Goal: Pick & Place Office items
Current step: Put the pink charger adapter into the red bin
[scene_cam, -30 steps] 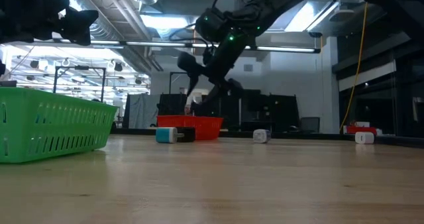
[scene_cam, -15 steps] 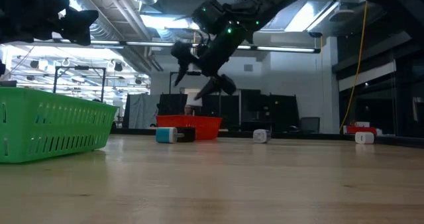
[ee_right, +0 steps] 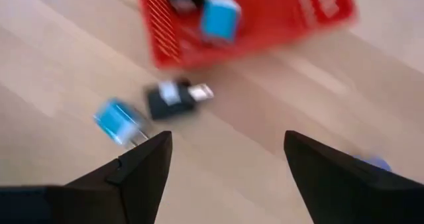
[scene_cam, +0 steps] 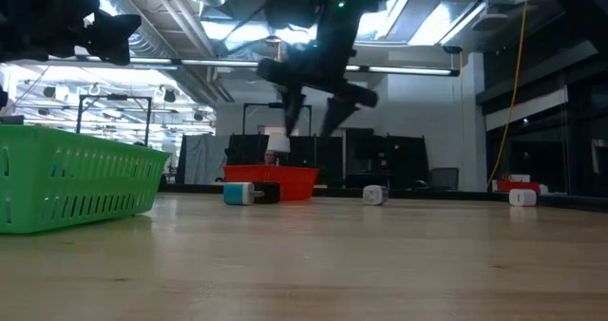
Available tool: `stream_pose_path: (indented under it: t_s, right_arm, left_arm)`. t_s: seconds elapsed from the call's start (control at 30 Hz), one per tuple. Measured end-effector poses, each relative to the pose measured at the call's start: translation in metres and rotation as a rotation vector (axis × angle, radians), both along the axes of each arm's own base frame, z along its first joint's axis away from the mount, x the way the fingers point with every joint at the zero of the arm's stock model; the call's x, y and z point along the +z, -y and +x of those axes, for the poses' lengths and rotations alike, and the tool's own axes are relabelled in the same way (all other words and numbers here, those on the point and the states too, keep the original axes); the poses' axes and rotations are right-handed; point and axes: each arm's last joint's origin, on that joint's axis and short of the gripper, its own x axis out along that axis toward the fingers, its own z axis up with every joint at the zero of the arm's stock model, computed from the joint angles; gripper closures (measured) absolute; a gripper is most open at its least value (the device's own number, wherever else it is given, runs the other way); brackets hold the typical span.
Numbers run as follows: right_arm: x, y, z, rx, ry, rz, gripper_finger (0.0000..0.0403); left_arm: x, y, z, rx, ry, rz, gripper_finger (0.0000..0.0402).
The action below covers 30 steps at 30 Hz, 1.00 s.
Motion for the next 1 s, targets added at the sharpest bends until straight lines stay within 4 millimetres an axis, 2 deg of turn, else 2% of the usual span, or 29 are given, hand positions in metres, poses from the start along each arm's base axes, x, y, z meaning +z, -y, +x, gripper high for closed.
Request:
stream_pose_path:
  t_s: [0.2,0.3,0.5,0.7,0.8,1.0]
  right_arm:
    - [-0.005,-0.008,-0.023,-0.241,-0.168,0.009,0.0108]
    - [-0.005,-0.014,-0.039,-0.291,-0.318,0.004,0.0108]
    - [0.000,-0.046,-0.059,-0.252,-0.523,-0.021,0.0108]
    - [0.011,-0.088,-0.070,-0.150,-0.497,-0.029,0.0108]
    - [0.014,-0.103,-0.089,-0.147,-0.501,-0.020,0.0108]
    - [0.005,-0.128,-0.150,-0.184,-0.587,0.049,0.0108]
  left_arm:
    - [0.000,0.000,0.000,0.000,0.000,0.000,0.0162]
    - [0.000,0.000,0.000,0.000,0.000,0.000,0.0162]
    - [0.000,0.000,0.000,0.000,0.000,0.000,0.0162]
    - [0.000,0.000,0.000,0.000,0.000,0.000,0.0162]
    - [0.000,0.000,0.000,0.000,0.000,0.000,0.0162]
    - [0.000,0.000,0.000,0.000,0.000,0.000,0.0162]
